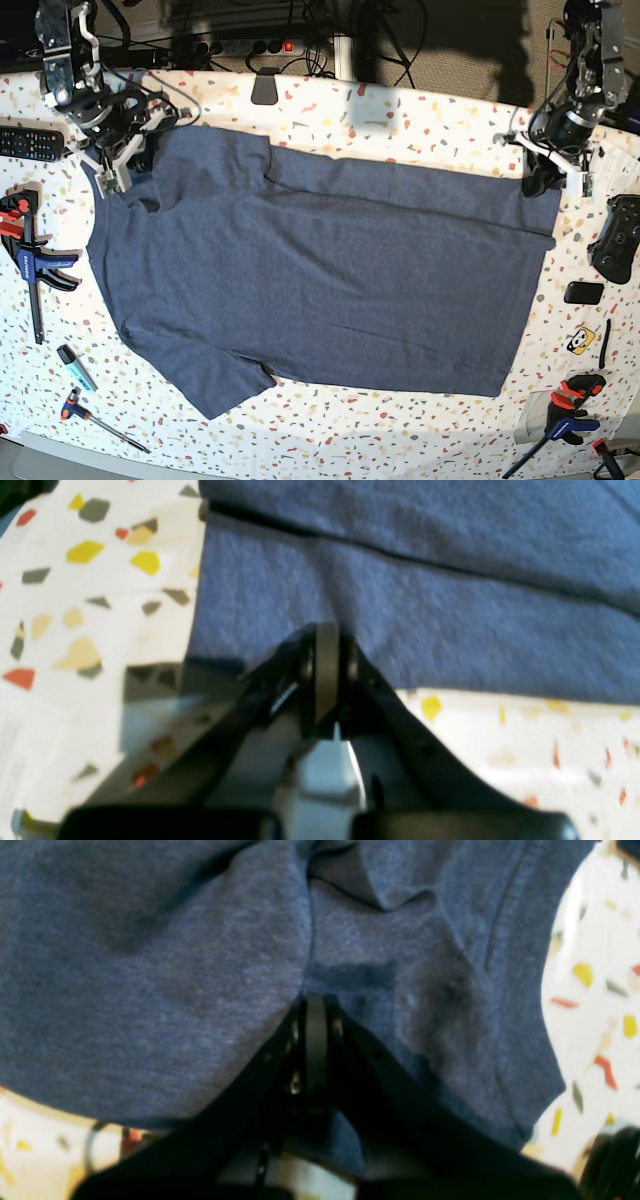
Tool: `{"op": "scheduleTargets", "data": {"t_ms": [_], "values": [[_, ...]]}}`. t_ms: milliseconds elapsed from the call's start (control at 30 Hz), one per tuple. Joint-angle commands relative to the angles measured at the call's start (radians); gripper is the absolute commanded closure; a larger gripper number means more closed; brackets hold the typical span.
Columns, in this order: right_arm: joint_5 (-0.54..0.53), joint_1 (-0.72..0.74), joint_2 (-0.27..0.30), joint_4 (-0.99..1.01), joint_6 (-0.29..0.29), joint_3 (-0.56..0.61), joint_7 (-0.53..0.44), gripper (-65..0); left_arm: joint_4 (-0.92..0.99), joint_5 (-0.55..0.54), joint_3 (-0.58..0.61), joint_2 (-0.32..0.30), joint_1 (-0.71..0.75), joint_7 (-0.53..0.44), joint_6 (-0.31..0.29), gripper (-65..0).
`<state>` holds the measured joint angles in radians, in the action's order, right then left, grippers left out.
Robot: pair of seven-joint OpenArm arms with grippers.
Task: Fold the T-shirt properly
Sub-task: 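Regrasp the collar-side edge with both grippers and tug it taut, then release the shoulder edge and lift both grippers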
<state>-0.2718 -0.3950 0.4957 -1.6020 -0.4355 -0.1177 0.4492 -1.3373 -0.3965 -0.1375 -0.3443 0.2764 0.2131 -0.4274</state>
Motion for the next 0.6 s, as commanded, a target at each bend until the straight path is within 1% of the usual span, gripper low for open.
{"op": "scheduleTargets", "data": {"t_ms": [0, 133, 300, 333, 367, 433, 467, 567], "values": [[0.003, -0.018, 0.011, -0.014, -0.014, 0.0, 0.045, 0.0, 0.012, 0.063, 0.008, -0.002, 0.043, 0.131, 0.0, 0.0], [0.026, -0.064, 0.011, -0.047, -0.014, -0.001, 0.045, 0.0, -0.019, 0.111, 0.008, -0.003, 0.112, 0.13, -0.001, 0.0], [0.036, -0.072, 0.011, -0.051, -0.014, -0.001, 0.042, 0.0, -0.161, 0.108, 0.007, -0.014, 0.159, 0.095, 0.002, 0.0], [0.036, -0.071, 0.011, -0.051, -0.014, -0.001, 0.04, 0.0, -0.202, 0.108, 0.007, -0.016, 0.155, 0.101, 0.013, 0.0], [0.036, -0.071, 0.011, -0.051, -0.014, -0.001, 0.04, 0.0, -0.247, 0.107, 0.007, -0.017, 0.149, 0.114, 0.04, 0.0], [0.036, -0.071, 0.011, -0.051, -0.014, -0.001, 0.04, 0.0, -0.33, 0.09, 0.007, -0.02, 0.124, 0.143, 0.113, 0.0], [0.036, -0.071, 0.011, -0.051, -0.014, -0.001, 0.04, 0.0, -0.362, 0.089, 0.007, -0.019, 0.108, 0.156, 0.134, 0.0], [0.036, -0.071, 0.011, -0.051, -0.014, -0.001, 0.04, 0.0, -0.393, 0.057, 0.008, -0.019, 0.042, 0.169, 0.137, 0.0]]}}
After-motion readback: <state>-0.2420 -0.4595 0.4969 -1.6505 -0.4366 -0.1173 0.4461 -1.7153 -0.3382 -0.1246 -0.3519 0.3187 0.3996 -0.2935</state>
